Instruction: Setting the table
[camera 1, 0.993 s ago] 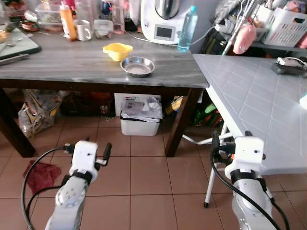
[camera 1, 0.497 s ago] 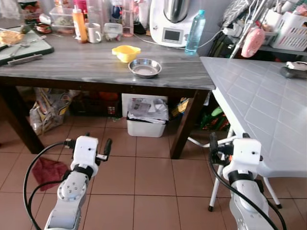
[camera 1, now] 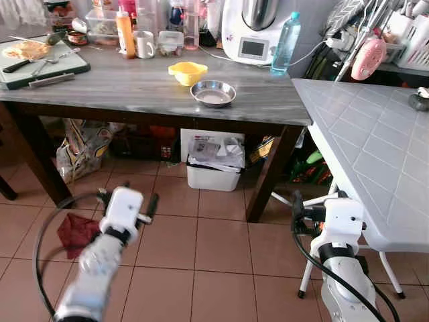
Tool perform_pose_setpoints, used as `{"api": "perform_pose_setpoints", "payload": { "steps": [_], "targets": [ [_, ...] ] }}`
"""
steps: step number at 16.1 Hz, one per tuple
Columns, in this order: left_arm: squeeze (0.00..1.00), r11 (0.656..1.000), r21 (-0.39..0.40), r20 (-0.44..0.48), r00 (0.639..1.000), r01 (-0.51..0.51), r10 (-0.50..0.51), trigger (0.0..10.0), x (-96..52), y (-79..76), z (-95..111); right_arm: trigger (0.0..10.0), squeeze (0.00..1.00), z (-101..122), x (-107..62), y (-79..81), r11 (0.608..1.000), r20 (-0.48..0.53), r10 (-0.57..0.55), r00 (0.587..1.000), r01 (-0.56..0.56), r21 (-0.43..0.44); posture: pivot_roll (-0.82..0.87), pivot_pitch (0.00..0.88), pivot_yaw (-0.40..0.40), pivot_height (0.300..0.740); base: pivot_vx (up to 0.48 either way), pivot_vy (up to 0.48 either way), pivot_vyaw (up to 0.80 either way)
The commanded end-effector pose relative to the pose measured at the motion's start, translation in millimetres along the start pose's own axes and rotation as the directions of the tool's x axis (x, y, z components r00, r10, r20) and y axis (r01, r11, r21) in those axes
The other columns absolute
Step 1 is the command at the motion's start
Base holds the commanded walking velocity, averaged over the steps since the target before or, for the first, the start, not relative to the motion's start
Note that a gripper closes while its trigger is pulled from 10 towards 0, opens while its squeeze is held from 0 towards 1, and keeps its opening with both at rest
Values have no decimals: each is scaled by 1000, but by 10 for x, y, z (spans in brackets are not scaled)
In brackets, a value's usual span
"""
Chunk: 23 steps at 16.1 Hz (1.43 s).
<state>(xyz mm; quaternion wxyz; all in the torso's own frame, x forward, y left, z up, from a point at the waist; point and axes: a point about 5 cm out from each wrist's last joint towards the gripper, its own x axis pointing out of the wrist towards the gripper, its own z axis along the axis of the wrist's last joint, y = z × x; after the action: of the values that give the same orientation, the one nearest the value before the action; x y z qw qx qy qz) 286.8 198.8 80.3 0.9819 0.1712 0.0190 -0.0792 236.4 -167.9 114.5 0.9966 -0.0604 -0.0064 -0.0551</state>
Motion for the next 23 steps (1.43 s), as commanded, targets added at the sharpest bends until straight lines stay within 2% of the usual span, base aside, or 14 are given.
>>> {"api": "perform_pose_setpoints", "payload": {
  "steps": [1,6,8,9,10,11,12,16,18,19,20,23],
  "targets": [
    [0,1000,13,6,1000,14,-14,10000,25,9,8,10000,0,53,-5,-37,1000,22,3,1000,-3,-2,159,61,-84,740,0,0,0],
    [0,1000,2,21,999,27,-27,10000,41,7,12,10000,0,57,15,-68,1000,27,2,1000,-2,-5,160,59,-86,740,0,0,0],
    [0,999,-46,23,1000,4,-3,10000,16,-56,21,10000,0,59,23,-68,1000,27,4,1000,-4,-3,163,58,-89,740,0,0,0],
    [0,999,-46,23,1000,4,-3,10000,16,-56,21,10000,0,59,23,-68,1000,27,4,1000,-4,-3,163,58,-89,740,0,0,0],
    [0,997,-80,18,1000,-7,9,10000,3,-128,15,10000,0,57,30,-82,1000,27,2,1000,-2,-2,168,57,-90,740,0,0,0],
    [0,997,-80,18,1000,-7,9,10000,3,-128,15,10000,0,57,30,-82,1000,27,2,1000,-2,-2,168,57,-90,740,0,0,0],
    [0,991,-136,18,1000,-16,19,10000,5,-240,34,10000,0,23,29,-98,1000,15,-8,1000,8,1,171,57,-92,740,0,0,0],
    [0,978,-209,-15,1000,8,-12,10000,-12,-340,-11,10000,0,-45,9,-82,1000,-11,6,1000,-6,7,169,56,-96,740,0,0,0],
    [0,974,-227,-55,998,1,-14,10000,-43,-344,-90,10000,0,-104,-15,-108,1000,-35,-5,999,6,23,169,56,-96,740,0,0,0],
    [0,974,-226,-110,994,-25,0,10000,-114,-313,-222,10000,0,-167,-69,-154,999,-59,-21,998,23,28,165,58,-97,740,0,0,0],
    [0,973,-227,-124,992,-32,4,10000,-143,-300,-262,10000,0,-180,-93,-166,999,-65,-23,998,25,26,165,59,-99,740,0,0,0],
    [0,974,-224,-117,993,-30,3,10000,-164,-283,-251,10000,0,-199,-117,-170,1000,-72,-19,997,21,22,167,61,-99,740,0,0,0]
  ]
}}
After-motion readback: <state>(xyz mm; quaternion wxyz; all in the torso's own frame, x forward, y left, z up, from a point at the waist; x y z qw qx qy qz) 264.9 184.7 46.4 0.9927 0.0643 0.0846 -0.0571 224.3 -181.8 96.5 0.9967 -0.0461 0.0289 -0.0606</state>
